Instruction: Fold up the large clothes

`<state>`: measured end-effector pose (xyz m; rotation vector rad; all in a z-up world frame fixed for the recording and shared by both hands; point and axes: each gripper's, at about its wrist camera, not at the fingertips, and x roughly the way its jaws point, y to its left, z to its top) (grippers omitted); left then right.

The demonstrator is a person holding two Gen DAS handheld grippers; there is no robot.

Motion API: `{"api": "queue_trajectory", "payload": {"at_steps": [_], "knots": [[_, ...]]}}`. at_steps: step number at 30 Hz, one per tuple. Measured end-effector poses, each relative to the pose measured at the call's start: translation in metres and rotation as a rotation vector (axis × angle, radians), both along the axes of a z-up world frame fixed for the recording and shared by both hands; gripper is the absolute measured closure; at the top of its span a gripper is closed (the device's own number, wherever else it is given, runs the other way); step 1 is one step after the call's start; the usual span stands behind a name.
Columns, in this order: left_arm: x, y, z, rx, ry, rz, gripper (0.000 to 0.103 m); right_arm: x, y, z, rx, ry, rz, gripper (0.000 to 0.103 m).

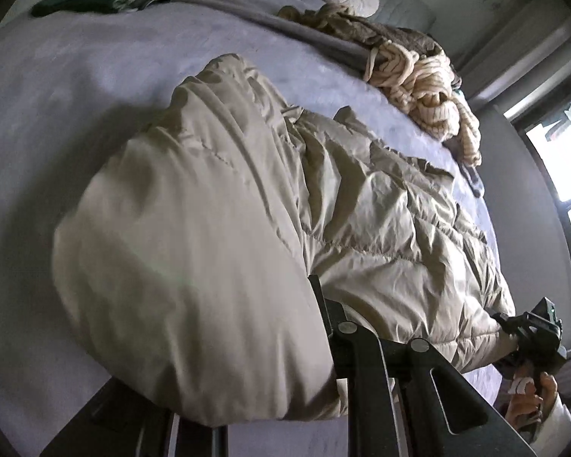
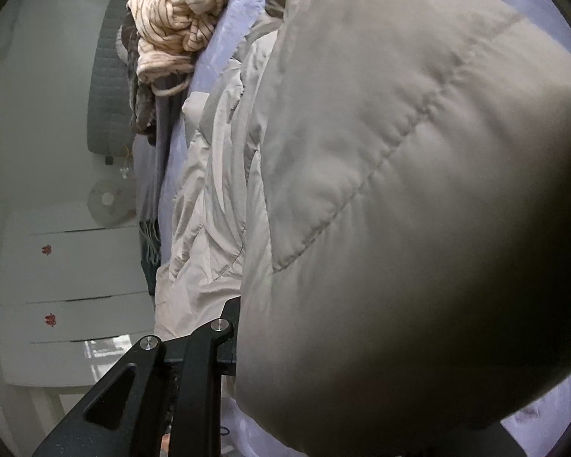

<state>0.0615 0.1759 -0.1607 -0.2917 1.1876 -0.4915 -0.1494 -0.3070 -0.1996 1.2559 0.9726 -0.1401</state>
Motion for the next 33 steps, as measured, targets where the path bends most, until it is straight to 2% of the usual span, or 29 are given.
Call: {"api": "queue_trajectory", "payload": {"at_steps": [8, 11, 12, 14, 16, 21, 26, 28, 33], "knots": [[-0.081, 0.029, -0.011, 0.047, 0.093, 0.052, 0.082, -0.072, 0.014, -0.003, 0.057, 0.048, 0.035, 0.081], [-0.097, 0.037, -0.014, 0.063, 0.123, 0.089, 0.081, -0.086, 0.012, -0.002, 0.052, 0.085, 0.052, 0.075], [-0.101, 0.042, -0.012, 0.078, 0.126, 0.105, 0.074, -0.088, 0.011, -0.001, 0.055, 0.096, 0.056, 0.067], [-0.106, 0.052, -0.007, 0.103, 0.124, 0.134, 0.072, -0.092, 0.005, 0.004, 0.025, 0.126, 0.062, 0.061], [-0.109, 0.064, -0.003, 0.101, 0.133, 0.147, 0.072, -0.098, 0.000, 0.009, 0.002, 0.137, 0.060, 0.059], [-0.118, 0.086, -0.001, 0.126, 0.150, 0.194, 0.072, -0.119, -0.011, 0.009, -0.015, 0.190, 0.031, 0.058], [-0.121, 0.087, -0.014, 0.191, 0.217, 0.246, 0.072, -0.126, -0.013, 0.008, -0.024, 0.241, 0.024, 0.057], [-0.124, 0.087, -0.014, 0.225, 0.229, 0.251, 0.072, -0.130, -0.014, 0.012, -0.032, 0.251, 0.039, 0.057], [-0.130, 0.074, 0.005, 0.319, 0.197, 0.210, 0.072, -0.134, -0.011, 0.030, -0.080, 0.259, 0.111, 0.057]]}}
